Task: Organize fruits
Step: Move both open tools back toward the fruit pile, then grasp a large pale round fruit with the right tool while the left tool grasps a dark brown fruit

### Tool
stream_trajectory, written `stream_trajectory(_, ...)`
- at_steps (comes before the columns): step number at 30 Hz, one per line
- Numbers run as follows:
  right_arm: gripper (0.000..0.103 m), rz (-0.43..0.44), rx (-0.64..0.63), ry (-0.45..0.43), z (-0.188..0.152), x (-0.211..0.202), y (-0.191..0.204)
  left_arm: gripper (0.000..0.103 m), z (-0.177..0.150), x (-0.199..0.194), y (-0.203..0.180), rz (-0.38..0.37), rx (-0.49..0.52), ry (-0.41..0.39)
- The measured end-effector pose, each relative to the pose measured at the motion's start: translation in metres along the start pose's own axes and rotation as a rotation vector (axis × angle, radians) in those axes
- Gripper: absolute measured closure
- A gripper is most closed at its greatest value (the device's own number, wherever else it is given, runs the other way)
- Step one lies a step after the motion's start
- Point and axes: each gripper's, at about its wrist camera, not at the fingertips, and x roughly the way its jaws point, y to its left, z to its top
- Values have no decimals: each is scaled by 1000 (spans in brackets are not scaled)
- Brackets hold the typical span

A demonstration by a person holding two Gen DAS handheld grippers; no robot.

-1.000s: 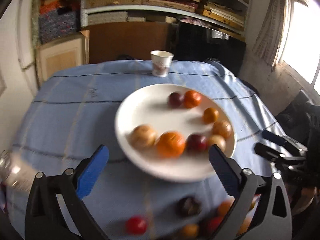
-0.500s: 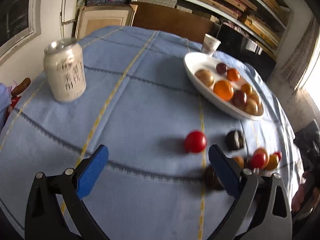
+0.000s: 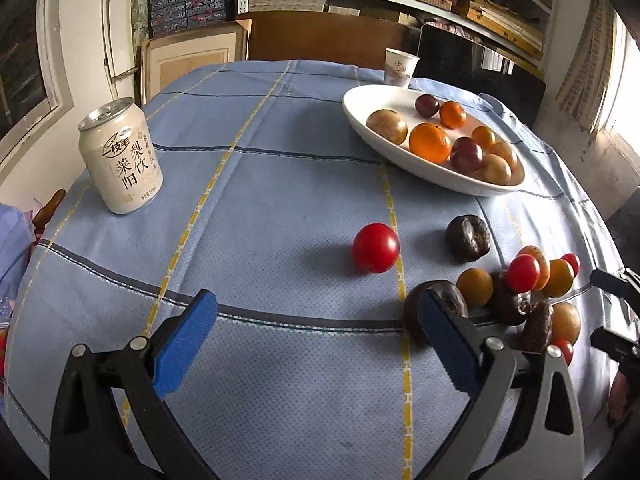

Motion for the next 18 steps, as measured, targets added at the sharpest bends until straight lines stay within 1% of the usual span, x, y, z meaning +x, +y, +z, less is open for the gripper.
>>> stream_trajectory(4,22,5,-14,24,-4,0,4,4,0,0,0,3,5,0)
stream_trajectory(7,27,5,-19,55,-5,5,5,4,0,1,-3,9,17,3)
stream_trajectory(9,36,-1,-10,83,-7,10,3,5,-1,1,-4,7,27,3)
stream_trajectory(10,44,1,-3,103,-8,13,1,4,-1,0,-5,8,31,0)
stream_trajectory(11,44,10,3,109,-8,14,0,4,-1,0,-6,9,35,-2)
stream_trajectory(14,44,5,-9,106,-9,14,3,4,-1,1,-10,11,45,1)
stream_trajectory(18,45,3,-37,130,-9,20,8,4,-1,1,-10,9,47,0)
